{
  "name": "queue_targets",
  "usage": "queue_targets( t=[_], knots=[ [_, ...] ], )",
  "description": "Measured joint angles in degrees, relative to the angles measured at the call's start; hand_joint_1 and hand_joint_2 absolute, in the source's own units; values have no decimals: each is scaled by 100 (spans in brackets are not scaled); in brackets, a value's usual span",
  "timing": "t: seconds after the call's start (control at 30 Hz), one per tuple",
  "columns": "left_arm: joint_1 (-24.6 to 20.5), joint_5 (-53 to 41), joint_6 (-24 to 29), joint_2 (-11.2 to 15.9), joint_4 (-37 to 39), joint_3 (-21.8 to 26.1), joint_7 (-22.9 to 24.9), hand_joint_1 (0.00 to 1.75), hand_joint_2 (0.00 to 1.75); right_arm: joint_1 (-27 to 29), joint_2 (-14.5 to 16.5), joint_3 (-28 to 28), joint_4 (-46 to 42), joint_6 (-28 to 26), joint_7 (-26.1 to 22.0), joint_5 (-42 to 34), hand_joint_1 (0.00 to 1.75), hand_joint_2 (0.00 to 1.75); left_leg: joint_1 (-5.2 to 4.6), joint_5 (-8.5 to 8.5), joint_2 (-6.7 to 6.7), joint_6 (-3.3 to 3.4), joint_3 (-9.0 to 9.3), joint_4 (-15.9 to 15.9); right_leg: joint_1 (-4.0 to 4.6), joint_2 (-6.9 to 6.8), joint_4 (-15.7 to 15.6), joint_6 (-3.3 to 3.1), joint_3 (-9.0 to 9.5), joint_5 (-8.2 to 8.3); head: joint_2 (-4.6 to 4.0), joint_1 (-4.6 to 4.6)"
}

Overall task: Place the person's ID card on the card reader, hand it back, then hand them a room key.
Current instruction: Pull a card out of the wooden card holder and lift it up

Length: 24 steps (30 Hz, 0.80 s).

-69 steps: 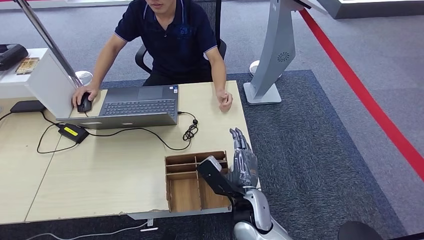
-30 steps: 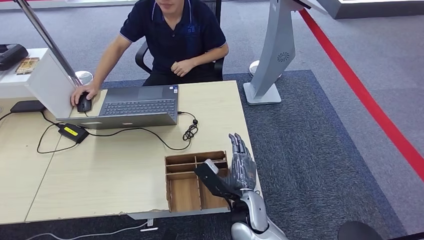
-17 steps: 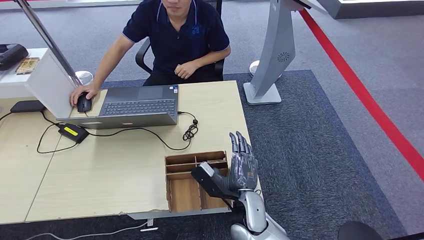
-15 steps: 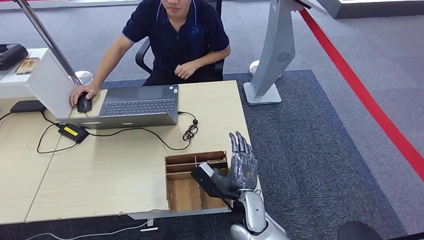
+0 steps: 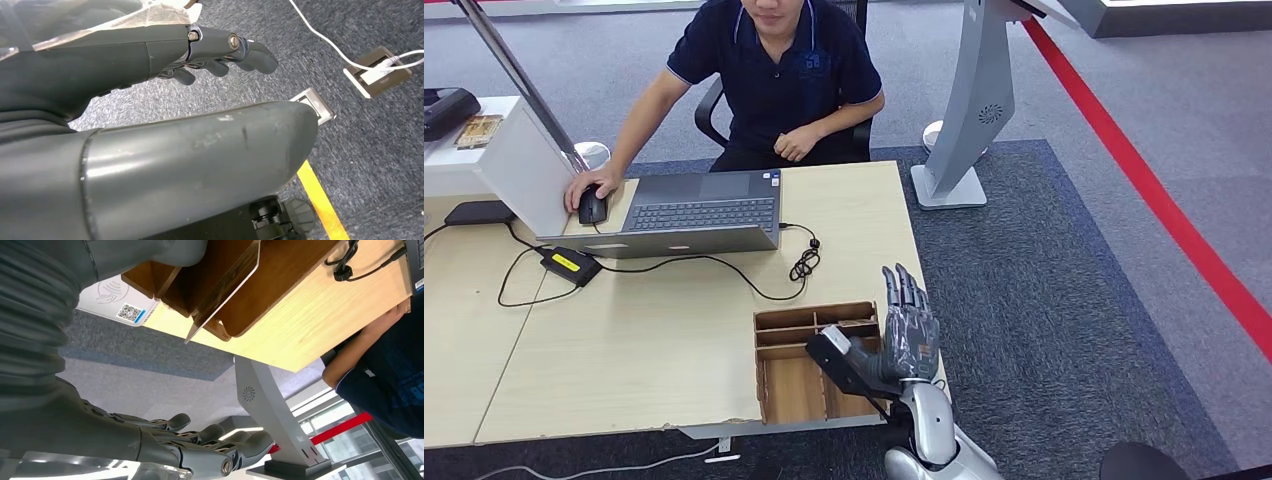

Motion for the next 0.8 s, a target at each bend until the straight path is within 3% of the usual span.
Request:
queue_targets(
  t=[0.8],
  knots=[
    [-30,-178,-137,10,0,0,7,0,0,-38,22,250,-262,913,-59,597,0,175,0,0,0,0,-1,0,0,0,0,0,-2,0,0,0]
  ],
)
